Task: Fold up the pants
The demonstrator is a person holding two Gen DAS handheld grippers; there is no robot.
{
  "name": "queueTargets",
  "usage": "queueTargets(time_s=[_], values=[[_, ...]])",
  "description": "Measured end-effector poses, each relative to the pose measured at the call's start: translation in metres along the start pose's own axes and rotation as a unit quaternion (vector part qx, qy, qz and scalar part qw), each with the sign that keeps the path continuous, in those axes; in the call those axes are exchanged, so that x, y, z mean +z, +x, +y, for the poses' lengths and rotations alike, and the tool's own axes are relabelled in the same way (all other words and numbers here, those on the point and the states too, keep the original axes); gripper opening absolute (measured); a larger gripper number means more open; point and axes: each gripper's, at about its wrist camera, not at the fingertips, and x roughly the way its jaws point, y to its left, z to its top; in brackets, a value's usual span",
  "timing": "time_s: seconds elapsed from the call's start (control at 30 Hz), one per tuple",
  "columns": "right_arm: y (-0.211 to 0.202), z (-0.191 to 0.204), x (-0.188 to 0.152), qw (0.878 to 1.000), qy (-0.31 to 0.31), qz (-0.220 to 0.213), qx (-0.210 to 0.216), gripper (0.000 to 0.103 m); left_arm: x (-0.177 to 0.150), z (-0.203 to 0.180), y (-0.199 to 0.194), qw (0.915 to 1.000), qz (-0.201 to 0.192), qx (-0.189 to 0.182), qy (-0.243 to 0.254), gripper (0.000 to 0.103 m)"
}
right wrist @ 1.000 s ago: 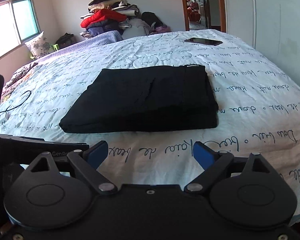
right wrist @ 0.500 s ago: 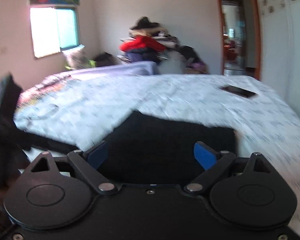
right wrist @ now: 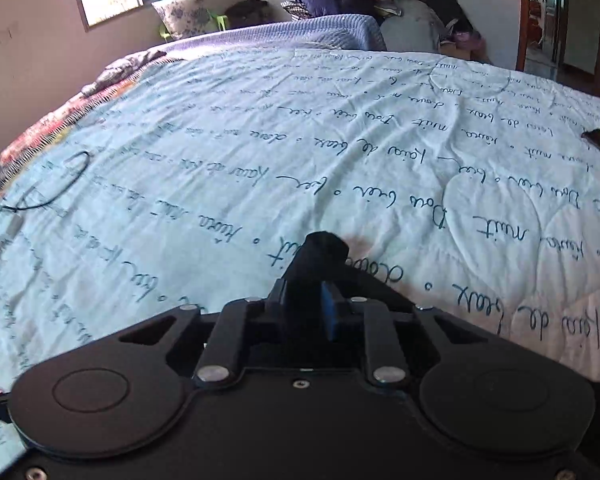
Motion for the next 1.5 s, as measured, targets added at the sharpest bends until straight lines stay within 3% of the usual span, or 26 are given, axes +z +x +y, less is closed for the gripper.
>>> queueTargets(time_s=[0.13,0.27,0.4,0.47,0.63,0.8,0.87,0.97,1.03,1.17,1.5], values=[[0.001,-0.010,0.010,1.000,0.015,-0.009,-0.011,0.020,-0.001,-0.002,-0.002,1.0000,-0.002,0.004,0.006,0.090],[-0.049,-0.012,0.000,0.998,0.021,-0.054,-0.008,0.020,-0.001,-0.003,-0.005,0.9999,-0.003,0.006,0.007,0.090],[-0.117,-0.011,-0.040,0.996,-0.008,-0.090,-0.015,0.034,-0.004,-0.005,-0.017,1.0000,-0.008,-0.002,0.004,0.088],[-0.146,-0.014,-0.066,0.994,-0.025,-0.095,-0.039,0.047,-0.007,-0.009,-0.029,0.9997,-0.015,-0.017,0.004,0.088],[-0.178,-0.038,-0.128,0.990,-0.022,-0.070,-0.122,0.047,-0.017,-0.035,-0.033,0.9983,-0.021,-0.029,0.046,0.091],[-0.191,-0.057,-0.163,0.989,0.008,-0.058,-0.137,0.047,-0.027,-0.035,-0.037,0.9983,-0.019,-0.022,0.051,0.088],[-0.209,-0.046,-0.166,0.984,0.005,-0.074,-0.164,0.050,-0.026,-0.032,-0.044,0.9986,-0.020,-0.027,0.041,0.088],[-0.233,-0.030,-0.171,0.982,0.025,-0.118,-0.148,0.053,-0.026,-0.032,-0.055,0.9988,-0.022,-0.033,0.027,0.088],[-0.236,-0.016,-0.177,0.983,0.031,-0.128,-0.129,0.053,-0.028,-0.034,-0.060,0.9987,-0.023,-0.037,0.027,0.089],[-0.228,0.002,-0.189,0.982,0.037,-0.126,-0.138,0.054,-0.038,-0.039,-0.062,0.9986,-0.014,-0.035,0.038,0.089],[-0.207,0.000,-0.199,0.984,0.058,-0.096,-0.142,0.058,-0.061,-0.040,-0.047,0.9987,0.007,-0.017,0.048,0.090]])
